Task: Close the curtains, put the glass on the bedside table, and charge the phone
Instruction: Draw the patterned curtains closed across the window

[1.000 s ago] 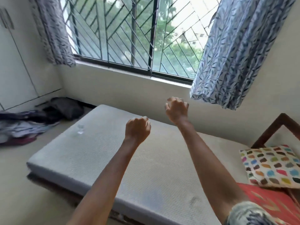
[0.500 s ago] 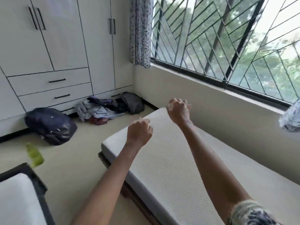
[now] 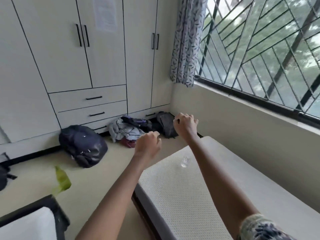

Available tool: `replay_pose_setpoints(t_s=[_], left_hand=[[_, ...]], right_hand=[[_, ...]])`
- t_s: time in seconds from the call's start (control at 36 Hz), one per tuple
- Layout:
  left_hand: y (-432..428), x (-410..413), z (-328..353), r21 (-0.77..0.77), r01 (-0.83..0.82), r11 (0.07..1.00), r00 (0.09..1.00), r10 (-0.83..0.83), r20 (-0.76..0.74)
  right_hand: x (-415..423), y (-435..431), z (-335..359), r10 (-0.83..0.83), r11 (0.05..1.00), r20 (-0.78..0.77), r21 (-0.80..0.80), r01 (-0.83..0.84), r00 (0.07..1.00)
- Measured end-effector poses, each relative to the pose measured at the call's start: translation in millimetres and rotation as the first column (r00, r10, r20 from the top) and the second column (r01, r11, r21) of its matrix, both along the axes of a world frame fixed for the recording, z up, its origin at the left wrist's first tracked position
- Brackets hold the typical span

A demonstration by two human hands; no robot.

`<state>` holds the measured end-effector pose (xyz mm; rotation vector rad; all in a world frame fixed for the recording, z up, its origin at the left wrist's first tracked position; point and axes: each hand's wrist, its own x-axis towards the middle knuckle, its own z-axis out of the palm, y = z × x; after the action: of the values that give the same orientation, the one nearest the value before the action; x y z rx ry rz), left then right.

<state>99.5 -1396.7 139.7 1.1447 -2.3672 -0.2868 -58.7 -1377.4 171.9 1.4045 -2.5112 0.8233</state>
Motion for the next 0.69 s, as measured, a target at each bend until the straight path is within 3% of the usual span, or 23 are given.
replay_pose_setpoints(t_s=[0.17,0.39,0.53,0.69], left_hand=[[-104,14,6,-0.085,-0.125,0.989,0.992,0.126,0.011],[-219,15,0,-0.07,-0.193,0.979,0.981,0.193,-0.007],[-298,7,-5,-0.099,-0.156,0.983,0.988,0.157,-0.001],[-411,-3,3,-0.089,-0.074,0.993,0.995,0.079,0.056]], right_hand=[[-14,-98,13,0.028,0.999,-0.008,-0.026,-0.028,1.0],[-15,-219,4,0.027,1.0,-0.006,-0.013,-0.027,1.0],[-18,-296,-1,0.022,0.999,-0.009,0.038,-0.022,1.0],[-23,-391,6,-0.023,1.0,-0.003,-0.008,0.023,1.0]])
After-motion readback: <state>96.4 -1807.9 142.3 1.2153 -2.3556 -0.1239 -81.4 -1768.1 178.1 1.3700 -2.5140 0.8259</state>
